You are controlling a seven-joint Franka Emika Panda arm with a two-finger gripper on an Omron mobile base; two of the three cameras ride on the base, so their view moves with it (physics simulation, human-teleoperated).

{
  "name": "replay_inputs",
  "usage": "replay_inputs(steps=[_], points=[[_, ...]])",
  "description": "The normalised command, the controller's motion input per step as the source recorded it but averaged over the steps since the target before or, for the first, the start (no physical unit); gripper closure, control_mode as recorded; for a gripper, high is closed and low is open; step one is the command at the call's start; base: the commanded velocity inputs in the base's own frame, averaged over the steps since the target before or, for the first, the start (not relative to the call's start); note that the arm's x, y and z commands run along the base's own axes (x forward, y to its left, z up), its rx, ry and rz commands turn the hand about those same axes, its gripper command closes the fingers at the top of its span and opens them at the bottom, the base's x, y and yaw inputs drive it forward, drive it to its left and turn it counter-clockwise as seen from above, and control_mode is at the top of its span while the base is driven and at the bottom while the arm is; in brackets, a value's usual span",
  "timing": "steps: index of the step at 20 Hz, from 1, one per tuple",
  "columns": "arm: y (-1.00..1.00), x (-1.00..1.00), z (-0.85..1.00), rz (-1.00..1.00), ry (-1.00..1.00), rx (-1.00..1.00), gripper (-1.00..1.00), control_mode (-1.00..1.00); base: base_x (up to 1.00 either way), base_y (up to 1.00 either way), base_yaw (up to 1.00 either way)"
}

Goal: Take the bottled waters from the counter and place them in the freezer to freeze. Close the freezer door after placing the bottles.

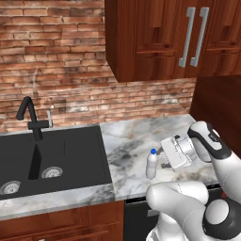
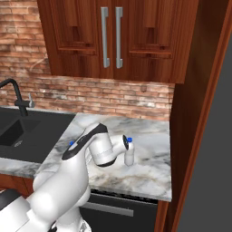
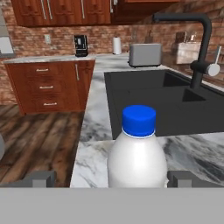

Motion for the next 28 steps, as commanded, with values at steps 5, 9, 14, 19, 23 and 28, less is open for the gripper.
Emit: replay_inputs(steps=[5, 9, 14, 19, 23, 28], points=[[0.00, 0.05, 0.00, 0.00, 0.00, 0.00, -1.00, -1.00, 0.00, 0.00, 0.00], [0.00, 0.14, -0.01, 0.00, 0.00, 0.00, -1.00, -1.00, 0.00, 0.00, 0.00], [0.00, 0.07, -0.01, 0.00, 0.00, 0.00, -1.00, -1.00, 0.00, 0.00, 0.00], [0.00, 0.01, -0.02, 0.00, 0.01, 0.00, -1.00, -1.00, 0.00, 0.00, 0.00], [0.04, 0.00, -0.02, 0.00, 0.02, 0.00, -1.00, -1.00, 0.00, 0.00, 0.00], [0.05, 0.02, 0.00, 0.00, 0.00, 0.00, -1.00, -1.00, 0.00, 0.00, 0.00]])
